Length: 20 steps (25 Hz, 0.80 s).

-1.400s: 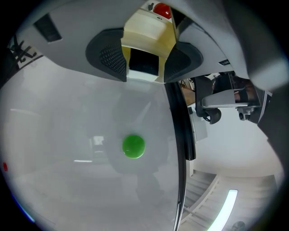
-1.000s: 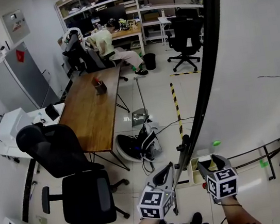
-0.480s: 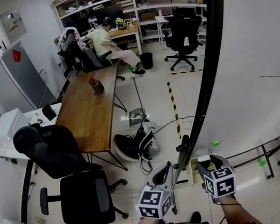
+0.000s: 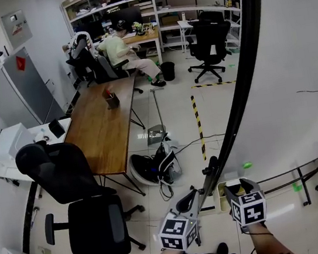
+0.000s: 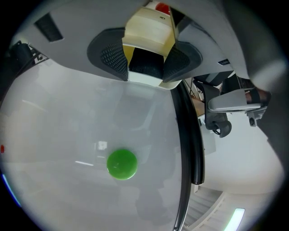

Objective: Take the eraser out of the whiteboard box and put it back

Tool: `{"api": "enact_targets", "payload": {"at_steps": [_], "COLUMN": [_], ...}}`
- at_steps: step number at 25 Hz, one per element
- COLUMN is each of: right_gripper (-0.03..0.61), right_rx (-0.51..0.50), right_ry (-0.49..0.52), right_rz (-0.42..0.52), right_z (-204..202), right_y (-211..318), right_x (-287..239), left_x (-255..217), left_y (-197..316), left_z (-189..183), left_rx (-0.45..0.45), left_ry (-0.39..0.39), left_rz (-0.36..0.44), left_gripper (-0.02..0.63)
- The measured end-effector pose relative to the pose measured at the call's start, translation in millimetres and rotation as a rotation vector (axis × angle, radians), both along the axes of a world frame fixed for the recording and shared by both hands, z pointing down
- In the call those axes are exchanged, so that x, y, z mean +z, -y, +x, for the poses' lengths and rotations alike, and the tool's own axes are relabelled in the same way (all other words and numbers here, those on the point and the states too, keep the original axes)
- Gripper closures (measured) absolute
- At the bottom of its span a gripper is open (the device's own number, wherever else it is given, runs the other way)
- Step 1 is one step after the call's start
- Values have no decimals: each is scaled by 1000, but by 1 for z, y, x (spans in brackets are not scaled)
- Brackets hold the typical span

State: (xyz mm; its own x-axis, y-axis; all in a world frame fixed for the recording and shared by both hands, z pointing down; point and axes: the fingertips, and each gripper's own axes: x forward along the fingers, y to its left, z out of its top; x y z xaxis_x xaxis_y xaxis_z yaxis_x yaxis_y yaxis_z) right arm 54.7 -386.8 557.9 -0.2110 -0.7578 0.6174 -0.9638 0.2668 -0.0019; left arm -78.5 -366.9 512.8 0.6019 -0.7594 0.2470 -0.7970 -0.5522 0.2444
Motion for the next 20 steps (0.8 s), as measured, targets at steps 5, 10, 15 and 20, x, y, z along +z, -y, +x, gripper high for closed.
{"api": "enact_targets", "payload": {"at_steps": [5,10,15,20], "right_gripper": [311,314,316,316], "right_rx": [9,8,1,-15], "right_ry": [2,23,63,107], "right_rz": [2,12,61,142], "right_z": [1,0,3,5], "right_y": [-1,-6,-7,-14], "right_x": [0,1,-15,-52], "left_x": [-1,-2,-10,-25], "left_y": [-4,-8,-12,-17], "left_z": [0,-6,-6,-7], "left_rx": [-1,-11,-15,-20], "left_ry": [0,2,-9,-22], "left_rz": [6,17,20,42], "left_gripper": [578,578,578,578]}}
